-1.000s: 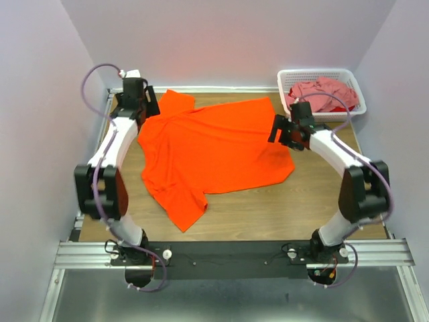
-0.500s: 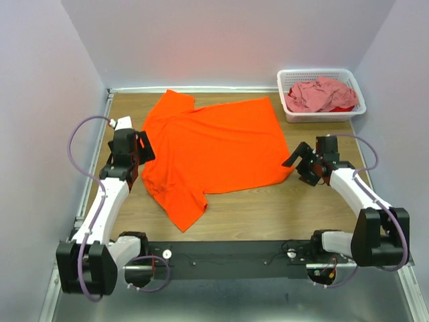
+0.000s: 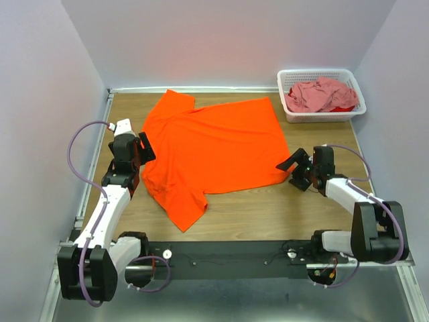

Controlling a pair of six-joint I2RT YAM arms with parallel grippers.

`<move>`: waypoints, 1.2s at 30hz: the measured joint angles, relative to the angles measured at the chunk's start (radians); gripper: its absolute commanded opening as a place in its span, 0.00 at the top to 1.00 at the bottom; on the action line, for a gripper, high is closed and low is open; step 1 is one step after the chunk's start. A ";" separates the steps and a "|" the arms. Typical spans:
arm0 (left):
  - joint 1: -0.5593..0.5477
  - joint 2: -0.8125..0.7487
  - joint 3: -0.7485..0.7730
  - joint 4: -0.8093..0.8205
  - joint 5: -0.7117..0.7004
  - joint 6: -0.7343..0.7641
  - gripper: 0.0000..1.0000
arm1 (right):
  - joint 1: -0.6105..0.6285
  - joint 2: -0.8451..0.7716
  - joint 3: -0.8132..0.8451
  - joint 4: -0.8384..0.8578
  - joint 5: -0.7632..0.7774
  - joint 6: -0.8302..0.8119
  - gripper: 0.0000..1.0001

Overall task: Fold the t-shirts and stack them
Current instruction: Flatten the tshirt out

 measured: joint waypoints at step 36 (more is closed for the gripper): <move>0.000 0.009 0.000 0.029 0.000 0.012 0.21 | 0.119 0.185 0.305 -0.101 0.094 -0.064 0.52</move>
